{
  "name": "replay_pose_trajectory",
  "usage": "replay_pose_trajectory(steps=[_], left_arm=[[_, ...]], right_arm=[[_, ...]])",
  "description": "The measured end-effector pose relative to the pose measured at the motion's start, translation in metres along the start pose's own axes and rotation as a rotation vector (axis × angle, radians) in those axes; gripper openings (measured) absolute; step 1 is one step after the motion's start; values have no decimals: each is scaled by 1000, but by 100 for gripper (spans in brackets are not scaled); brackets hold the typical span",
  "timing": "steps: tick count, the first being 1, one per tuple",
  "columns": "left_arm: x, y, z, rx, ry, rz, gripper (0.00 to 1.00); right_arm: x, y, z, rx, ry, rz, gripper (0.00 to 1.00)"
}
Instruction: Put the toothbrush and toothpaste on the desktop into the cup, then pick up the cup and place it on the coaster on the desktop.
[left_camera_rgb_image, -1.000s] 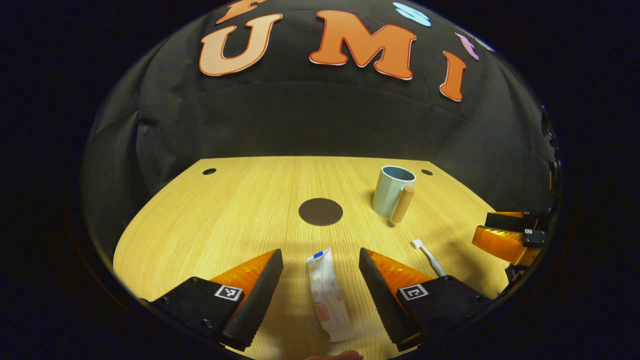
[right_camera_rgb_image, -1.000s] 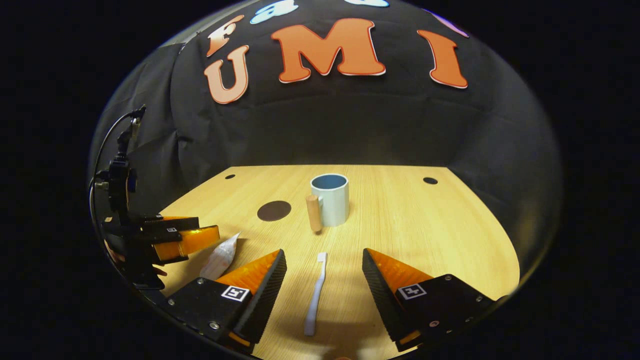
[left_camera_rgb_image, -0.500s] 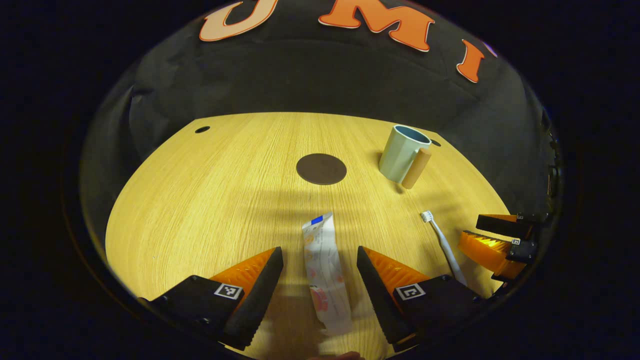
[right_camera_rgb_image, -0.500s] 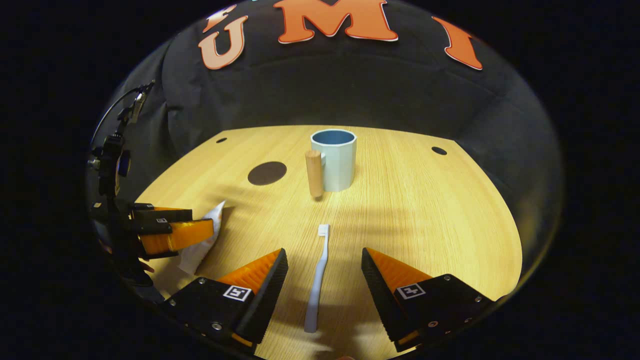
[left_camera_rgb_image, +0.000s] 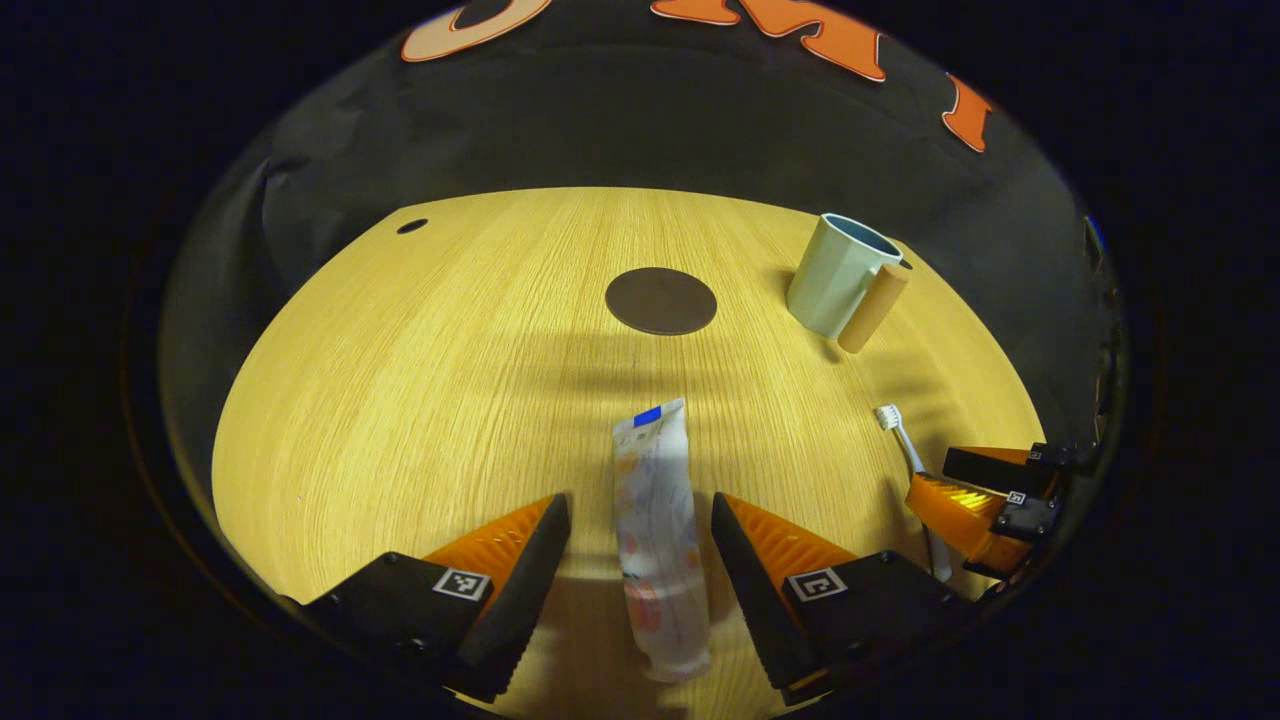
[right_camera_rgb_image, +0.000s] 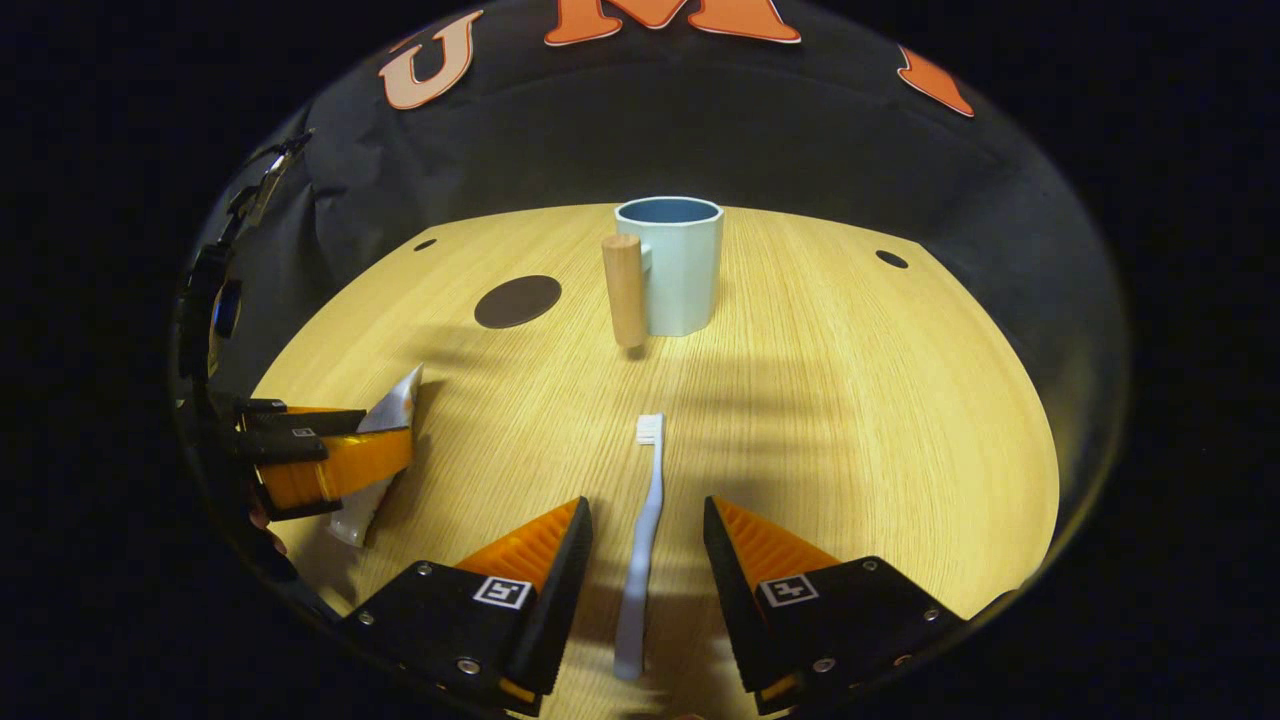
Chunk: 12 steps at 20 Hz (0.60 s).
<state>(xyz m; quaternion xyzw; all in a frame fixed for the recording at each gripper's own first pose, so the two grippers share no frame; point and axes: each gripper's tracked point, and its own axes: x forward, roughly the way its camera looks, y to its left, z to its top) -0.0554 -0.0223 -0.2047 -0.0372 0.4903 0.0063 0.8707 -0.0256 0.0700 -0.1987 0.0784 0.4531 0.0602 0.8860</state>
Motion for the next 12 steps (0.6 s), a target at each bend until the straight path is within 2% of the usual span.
replay_pose_trajectory(steps=[2, 4, 5, 7, 8, 9, 10, 11, 12], left_arm=[[3, 2, -3, 15, 20, 27, 94], [2, 0, -3, 31, 32, 38, 87], [2, 3, -4, 33, 38, 54, 87], [3, 3, -4, 38, 43, 57, 82], [4, 2, -4, 37, 40, 54, 82], [3, 4, -2, 35, 46, 55, 80], [3, 4, -4, 38, 44, 54, 61], [3, 5, -5, 34, 47, 53, 63], [-2, 3, -4, 34, 46, 49, 58]], right_arm=[[0, 0, -2, -1, 17, -10, 64], [0, 0, 0, 5, 19, -16, 59], [0, -1, 1, 1, 18, -22, 55], [5, -6, 1, -18, 19, -47, 56], [7, -7, 2, -20, 18, -50, 45], [9, -6, 1, -18, 22, -52, 41], [8, -6, 2, -20, 21, -55, 35], [8, -5, 2, -23, 22, -55, 33], [8, -4, 3, -26, 19, -54, 30]])
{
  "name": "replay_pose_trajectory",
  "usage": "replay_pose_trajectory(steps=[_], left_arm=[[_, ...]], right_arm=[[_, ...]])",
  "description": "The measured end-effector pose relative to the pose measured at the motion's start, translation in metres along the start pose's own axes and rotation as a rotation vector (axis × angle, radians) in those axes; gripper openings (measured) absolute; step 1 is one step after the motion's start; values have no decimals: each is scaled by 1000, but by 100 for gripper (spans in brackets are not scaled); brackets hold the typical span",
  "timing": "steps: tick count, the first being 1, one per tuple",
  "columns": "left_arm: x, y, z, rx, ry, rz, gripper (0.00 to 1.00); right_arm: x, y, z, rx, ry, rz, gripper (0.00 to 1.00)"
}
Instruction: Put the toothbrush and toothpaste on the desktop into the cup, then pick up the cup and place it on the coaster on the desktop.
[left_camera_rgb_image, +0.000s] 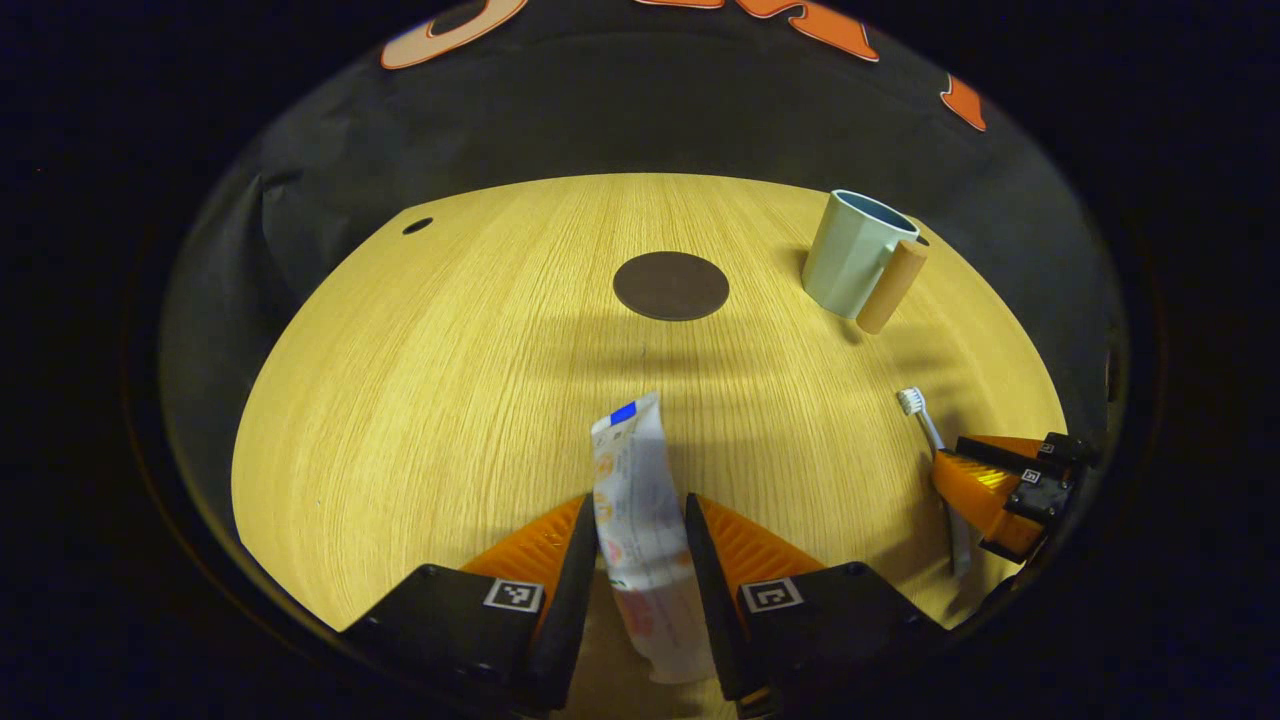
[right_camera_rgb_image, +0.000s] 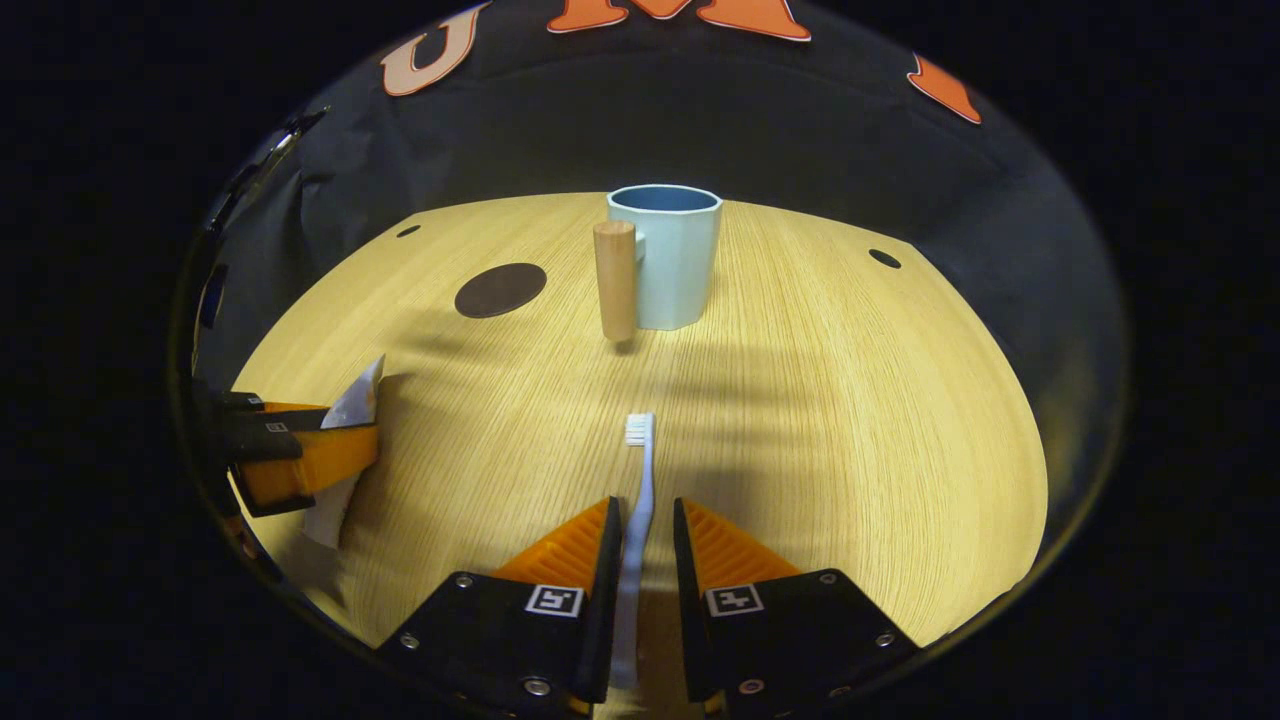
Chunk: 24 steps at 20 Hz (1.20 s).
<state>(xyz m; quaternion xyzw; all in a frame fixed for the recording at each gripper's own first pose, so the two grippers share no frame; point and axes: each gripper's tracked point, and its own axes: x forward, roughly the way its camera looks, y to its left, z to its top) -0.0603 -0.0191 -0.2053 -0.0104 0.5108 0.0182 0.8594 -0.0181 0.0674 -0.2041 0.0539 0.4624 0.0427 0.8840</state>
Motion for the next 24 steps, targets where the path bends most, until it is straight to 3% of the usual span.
replay_pose_trajectory(steps=[3, 4, 7, 8, 17, 24], left_arm=[[4, -1, 1, -10, 0, -20, 41], [2, -1, 0, -10, 1, -32, 26], [3, -2, 2, -33, -4, -55, 26], [1, -4, 1, -32, -1, -59, 18], [-4, -5, 5, -44, -37, -80, 18], [-11, -7, 20, -40, -107, -86, 17]], right_arm=[[0, 4, 0, 1, -3, 0, 22], [0, 5, 1, -2, -5, 0, 18], [-1, 5, 2, 7, -9, 4, 10], [-2, 5, 3, 19, -11, 8, 8], [-2, 14, 11, 28, -56, 65, 6], [-3, 21, 34, 33, -155, 125, 6]])
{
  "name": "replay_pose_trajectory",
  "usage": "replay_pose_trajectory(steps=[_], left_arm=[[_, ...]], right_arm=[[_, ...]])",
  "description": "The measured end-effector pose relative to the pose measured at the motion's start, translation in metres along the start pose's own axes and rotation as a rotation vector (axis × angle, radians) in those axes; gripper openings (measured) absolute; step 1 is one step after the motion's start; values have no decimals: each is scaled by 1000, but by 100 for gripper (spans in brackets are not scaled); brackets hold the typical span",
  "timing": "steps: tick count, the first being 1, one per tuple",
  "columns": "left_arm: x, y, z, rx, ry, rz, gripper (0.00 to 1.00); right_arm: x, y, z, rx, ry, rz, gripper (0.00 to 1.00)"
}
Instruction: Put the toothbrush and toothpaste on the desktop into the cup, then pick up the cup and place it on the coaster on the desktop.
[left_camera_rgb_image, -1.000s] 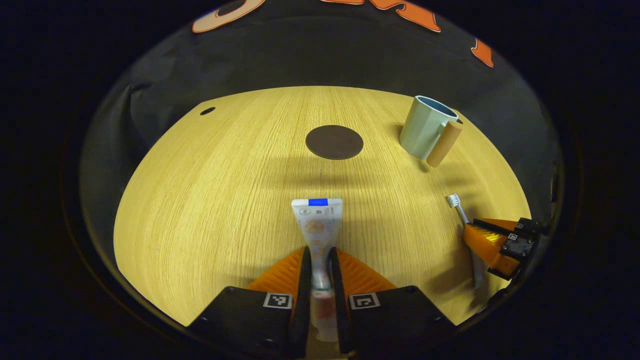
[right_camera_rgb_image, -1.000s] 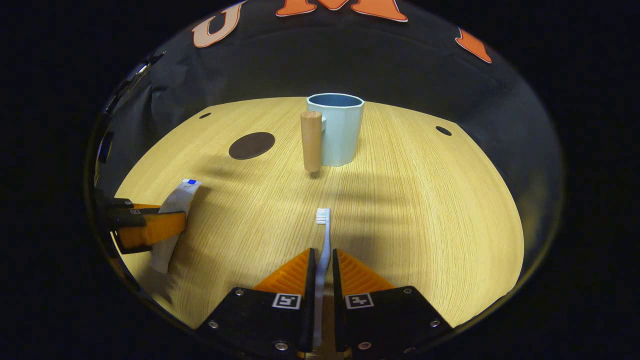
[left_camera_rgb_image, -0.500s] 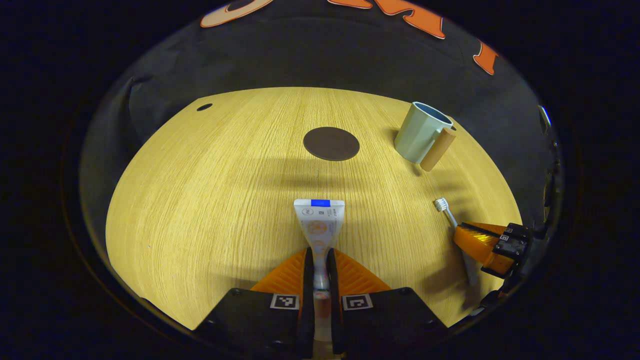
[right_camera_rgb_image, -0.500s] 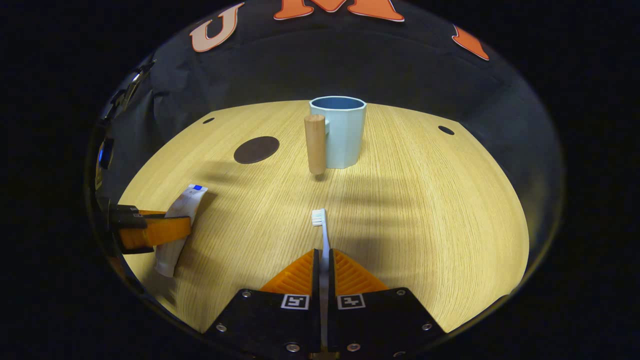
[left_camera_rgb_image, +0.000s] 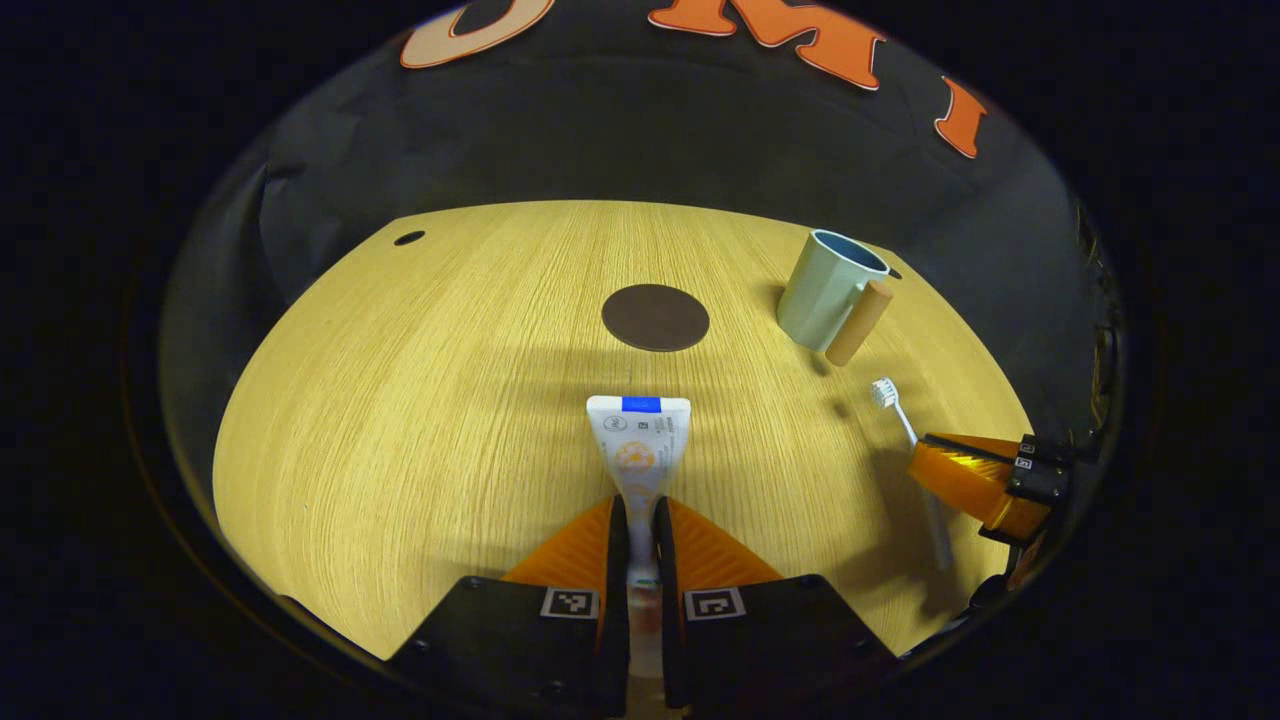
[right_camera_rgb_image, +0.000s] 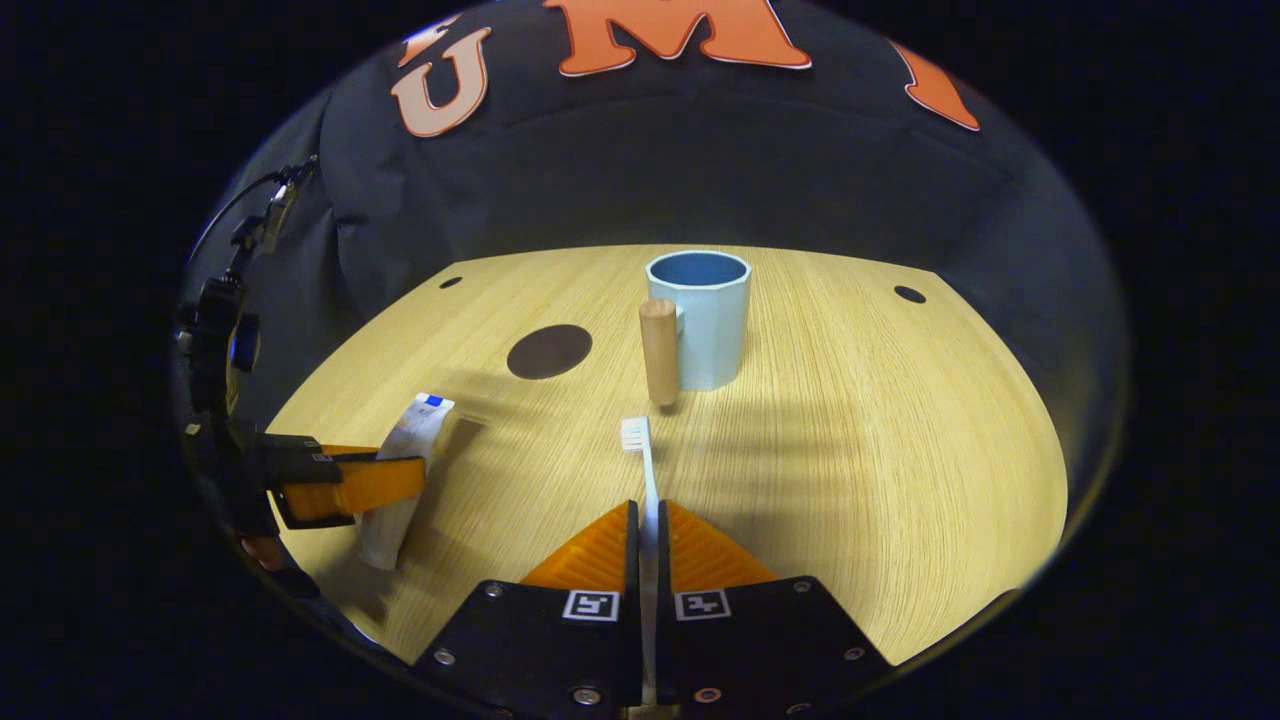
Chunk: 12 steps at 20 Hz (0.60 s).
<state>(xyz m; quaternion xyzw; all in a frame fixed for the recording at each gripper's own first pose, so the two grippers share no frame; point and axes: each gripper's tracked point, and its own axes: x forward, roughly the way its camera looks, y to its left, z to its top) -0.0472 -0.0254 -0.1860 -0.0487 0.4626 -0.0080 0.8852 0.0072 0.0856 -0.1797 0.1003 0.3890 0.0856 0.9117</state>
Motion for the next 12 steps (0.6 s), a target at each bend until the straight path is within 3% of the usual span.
replay_pose_trajectory(steps=[12], left_arm=[[-16, -4, 27, 32, -121, -2, 17]], right_arm=[[-4, 3, 59, -45, -198, 50, 6]])
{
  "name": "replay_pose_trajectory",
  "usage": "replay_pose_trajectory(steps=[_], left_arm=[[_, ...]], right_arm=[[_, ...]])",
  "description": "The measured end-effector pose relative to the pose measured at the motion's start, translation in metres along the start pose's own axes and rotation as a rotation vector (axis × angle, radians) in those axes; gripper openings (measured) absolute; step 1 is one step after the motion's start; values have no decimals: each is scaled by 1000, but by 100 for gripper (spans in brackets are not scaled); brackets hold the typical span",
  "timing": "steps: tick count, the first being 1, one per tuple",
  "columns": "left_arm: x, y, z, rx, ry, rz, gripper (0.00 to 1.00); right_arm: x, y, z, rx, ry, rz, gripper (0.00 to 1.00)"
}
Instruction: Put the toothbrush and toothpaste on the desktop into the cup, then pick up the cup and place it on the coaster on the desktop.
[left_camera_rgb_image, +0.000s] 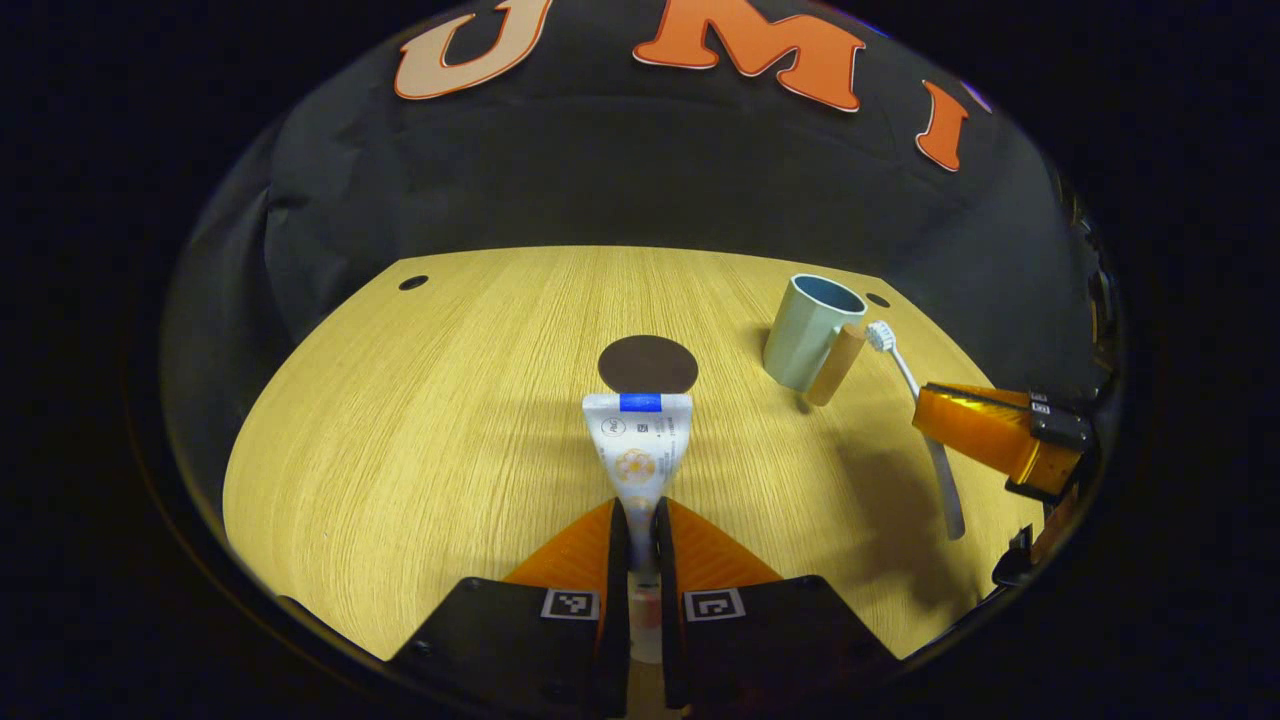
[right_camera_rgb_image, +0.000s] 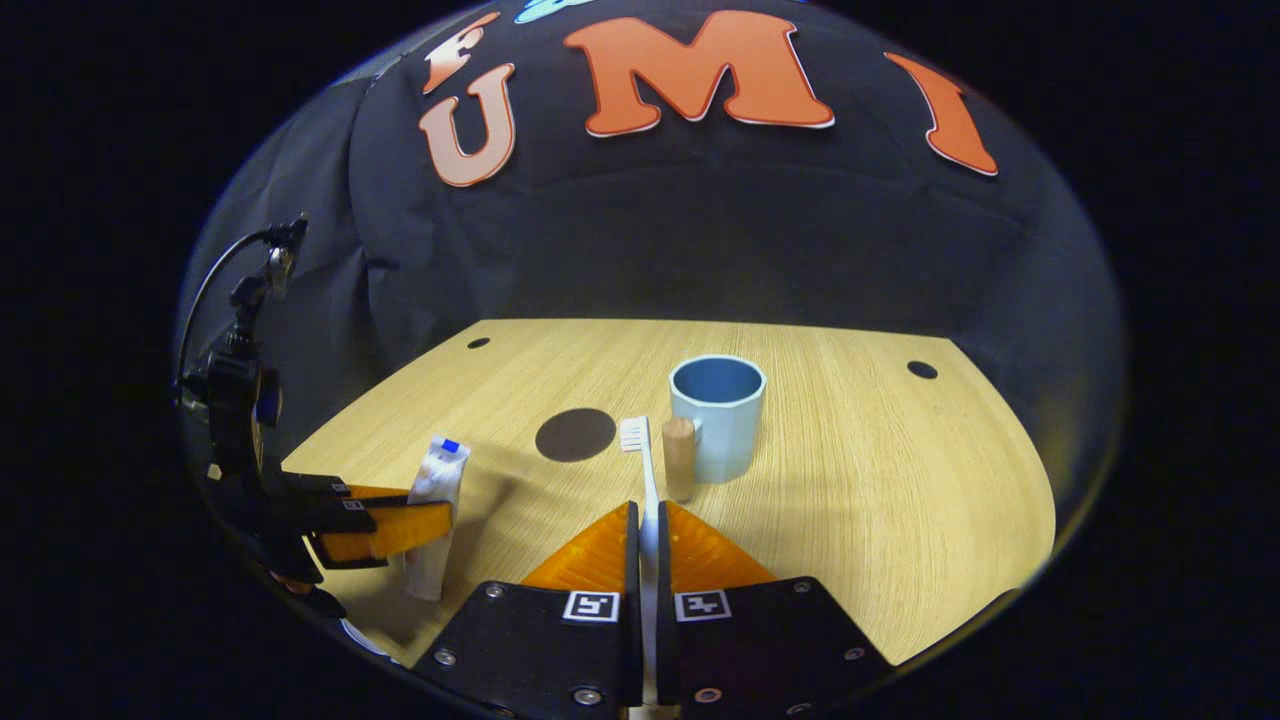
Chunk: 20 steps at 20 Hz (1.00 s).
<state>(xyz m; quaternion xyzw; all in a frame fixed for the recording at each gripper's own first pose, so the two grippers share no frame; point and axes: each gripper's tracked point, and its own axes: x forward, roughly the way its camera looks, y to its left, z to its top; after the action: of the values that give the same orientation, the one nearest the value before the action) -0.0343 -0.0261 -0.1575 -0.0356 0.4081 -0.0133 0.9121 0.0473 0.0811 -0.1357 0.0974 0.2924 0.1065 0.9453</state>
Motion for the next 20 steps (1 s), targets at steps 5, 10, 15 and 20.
replay_pose_trajectory(steps=[5, 10, 15, 20], left_arm=[[-5, -2, 13, 9, -37, -19, 17], [-6, -5, 25, 27, -79, -22, 17], [-8, -14, 35, 25, -134, -69, 17], [-3, -10, 47, 24, -206, -118, 17]], right_arm=[[6, 0, 47, -32, -111, 17, 6], [8, -1, 98, -63, -229, 29, 6], [19, -6, 132, -30, -307, 48, 6], [36, -19, 151, 21, -368, 58, 6]])
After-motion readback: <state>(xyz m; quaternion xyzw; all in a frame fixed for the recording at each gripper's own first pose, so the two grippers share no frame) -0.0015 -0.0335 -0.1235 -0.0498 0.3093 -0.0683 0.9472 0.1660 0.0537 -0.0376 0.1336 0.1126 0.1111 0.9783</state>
